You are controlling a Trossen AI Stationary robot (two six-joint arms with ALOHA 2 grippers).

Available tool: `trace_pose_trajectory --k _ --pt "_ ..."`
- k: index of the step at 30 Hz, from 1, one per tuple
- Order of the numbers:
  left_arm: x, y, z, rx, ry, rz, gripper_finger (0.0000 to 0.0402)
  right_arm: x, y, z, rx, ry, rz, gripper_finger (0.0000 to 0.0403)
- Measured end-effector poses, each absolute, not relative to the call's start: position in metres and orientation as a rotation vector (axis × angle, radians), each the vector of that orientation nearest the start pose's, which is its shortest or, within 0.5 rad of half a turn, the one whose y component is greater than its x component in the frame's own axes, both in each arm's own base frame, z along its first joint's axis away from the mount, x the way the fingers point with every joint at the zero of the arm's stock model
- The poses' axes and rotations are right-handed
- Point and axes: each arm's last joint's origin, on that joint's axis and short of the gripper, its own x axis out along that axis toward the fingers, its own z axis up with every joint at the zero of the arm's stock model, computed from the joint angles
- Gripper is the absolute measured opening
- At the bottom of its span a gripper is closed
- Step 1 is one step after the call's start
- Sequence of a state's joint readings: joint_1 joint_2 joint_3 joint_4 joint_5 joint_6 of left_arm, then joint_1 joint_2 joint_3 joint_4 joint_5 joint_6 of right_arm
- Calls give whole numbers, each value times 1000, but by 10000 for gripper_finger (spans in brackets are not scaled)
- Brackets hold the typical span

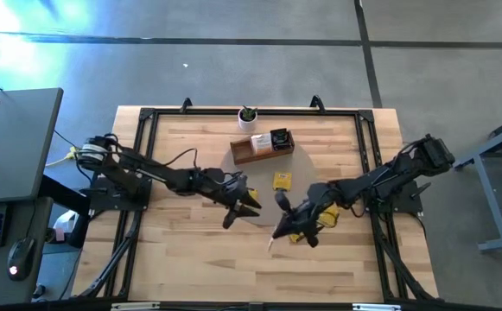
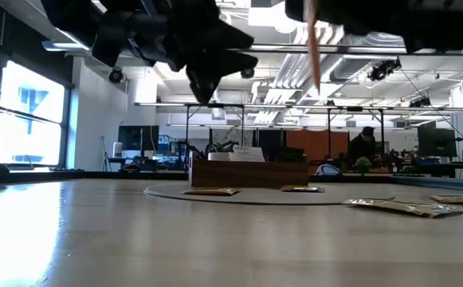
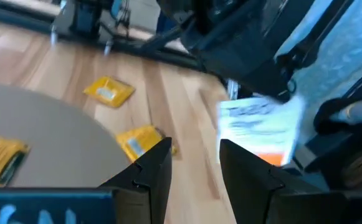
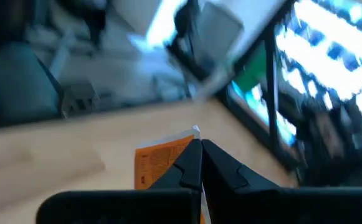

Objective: Pick & Place Tea
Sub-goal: Put the orange tea bag into the middle section of the wooden organizer

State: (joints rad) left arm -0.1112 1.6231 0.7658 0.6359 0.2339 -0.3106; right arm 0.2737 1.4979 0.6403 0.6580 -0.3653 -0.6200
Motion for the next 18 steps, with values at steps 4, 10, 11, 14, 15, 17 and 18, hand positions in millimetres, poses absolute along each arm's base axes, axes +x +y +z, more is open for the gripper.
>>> trace_pose_trajectory --k 4,10,11,14,15,17,18 --pt "337 -45 193 -300 220 -351 133 284 93 212 -558 -149 806 1" --pt "340 -52 203 -297 51 -535 133 283 95 224 -594 -313 847 0" --pt "341 -54 202 -313 45 -546 133 283 94 226 -600 -332 842 0" --pt "344 -59 202 -356 38 -570 133 284 89 229 -611 -367 816 0" --pt "346 -62 203 -372 41 -578 133 285 86 230 -614 -374 810 0" --pt "354 -68 205 -375 31 -599 133 286 81 231 -619 -380 802 0" --pt "359 -72 203 -374 32 -610 133 286 79 231 -619 -380 803 0"
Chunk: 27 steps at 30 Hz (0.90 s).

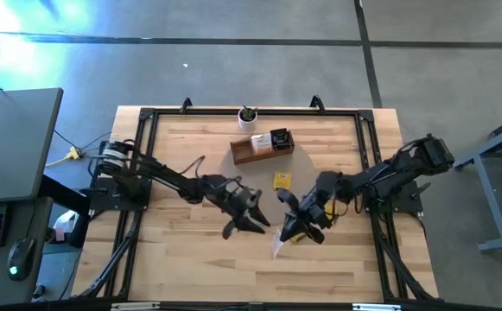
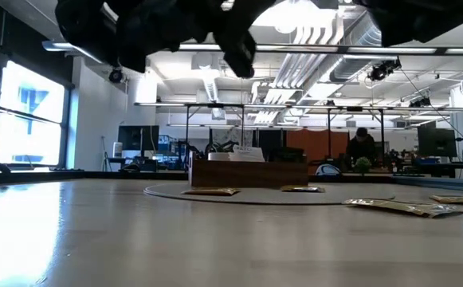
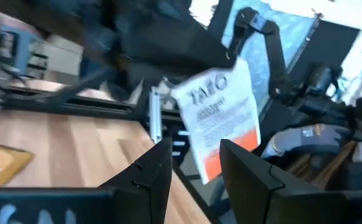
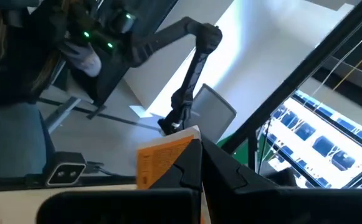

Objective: Pick & Place Tea
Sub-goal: Put the orange tea bag into the middle section of the wooden organizer

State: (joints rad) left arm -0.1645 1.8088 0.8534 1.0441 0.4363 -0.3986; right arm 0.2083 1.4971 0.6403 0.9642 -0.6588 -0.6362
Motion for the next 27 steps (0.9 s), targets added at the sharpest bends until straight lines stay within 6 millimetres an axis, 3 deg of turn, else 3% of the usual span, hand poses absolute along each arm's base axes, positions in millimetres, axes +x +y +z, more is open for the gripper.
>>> trace_pose_trajectory --k 6,11,14,27 --pt "387 -83 209 -362 39 -661 133 287 72 231 -614 -396 839 0" --pt "396 -85 209 -329 81 -673 133 285 73 233 -594 -414 888 0" --pt "396 -85 201 -332 120 -667 133 285 73 232 -597 -414 891 0" --pt "394 -87 205 -324 109 -749 133 285 74 230 -577 -400 947 0"
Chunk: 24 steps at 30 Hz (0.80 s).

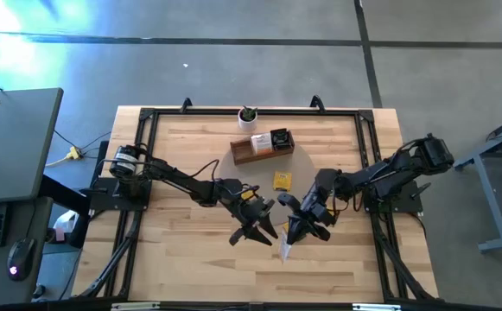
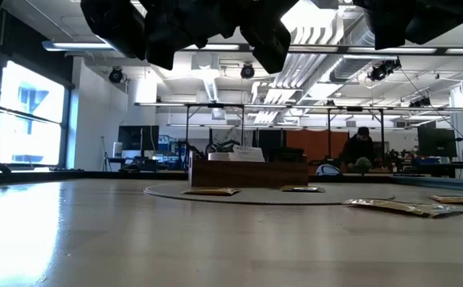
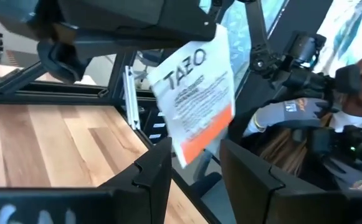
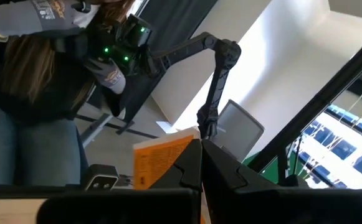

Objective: Pick & Place Tea
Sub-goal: Put the orange tea bag into the middle section of the wooden organizer

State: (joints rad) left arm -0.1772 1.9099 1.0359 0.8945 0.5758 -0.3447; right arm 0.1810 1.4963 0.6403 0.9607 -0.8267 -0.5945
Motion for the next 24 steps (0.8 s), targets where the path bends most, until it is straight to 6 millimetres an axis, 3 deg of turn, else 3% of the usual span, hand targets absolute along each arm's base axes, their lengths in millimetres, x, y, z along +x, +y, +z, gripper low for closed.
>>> trace_pose_trajectory --k 10,24 --pt "394 -87 201 -380 170 -756 133 286 67 230 -485 -343 941 0" --pt "391 -99 199 -415 212 -751 133 286 67 231 -492 -361 956 0"
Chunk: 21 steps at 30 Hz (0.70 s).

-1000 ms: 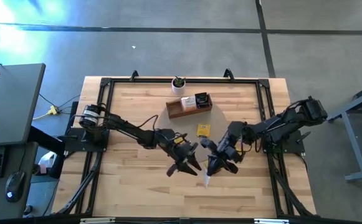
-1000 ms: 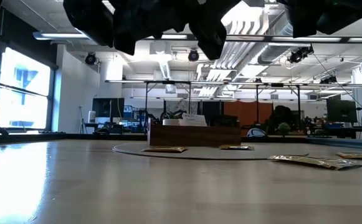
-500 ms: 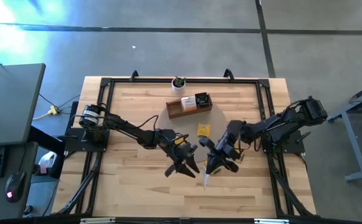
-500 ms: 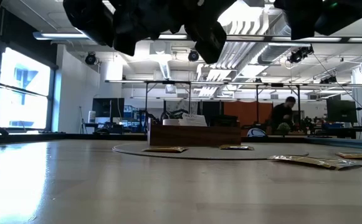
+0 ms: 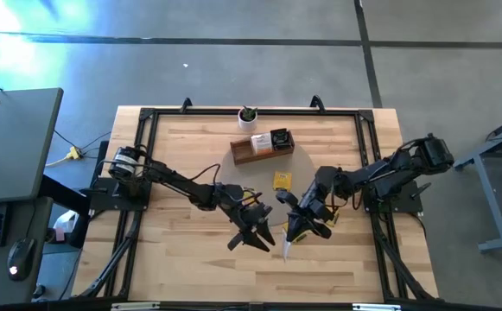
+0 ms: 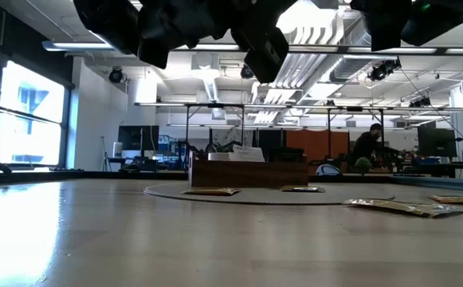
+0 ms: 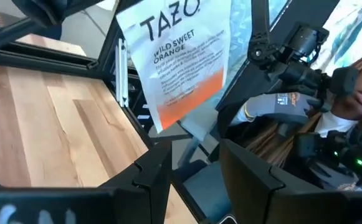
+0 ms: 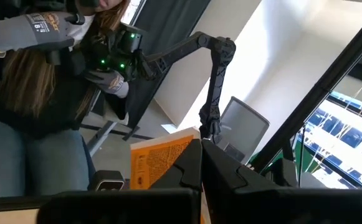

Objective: Pick & Place Tea
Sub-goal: Put the orange tea bag into the middle section of the wooden organizer

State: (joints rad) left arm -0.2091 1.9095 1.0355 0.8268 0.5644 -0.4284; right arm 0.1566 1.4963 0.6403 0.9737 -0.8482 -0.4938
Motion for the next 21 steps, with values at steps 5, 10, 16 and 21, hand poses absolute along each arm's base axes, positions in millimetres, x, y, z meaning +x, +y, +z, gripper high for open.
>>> trace_pose_trajectory --k 5,10,16,21 --pt "389 -110 195 -447 260 -717 133 285 67 234 -502 -390 949 0" --pt "386 -122 195 -442 242 -645 133 285 67 238 -520 -433 936 0" --pt "388 -123 196 -442 194 -507 133 283 67 244 -550 -505 913 0" --pt "387 -123 206 -437 95 -571 133 284 67 240 -538 -464 910 0"
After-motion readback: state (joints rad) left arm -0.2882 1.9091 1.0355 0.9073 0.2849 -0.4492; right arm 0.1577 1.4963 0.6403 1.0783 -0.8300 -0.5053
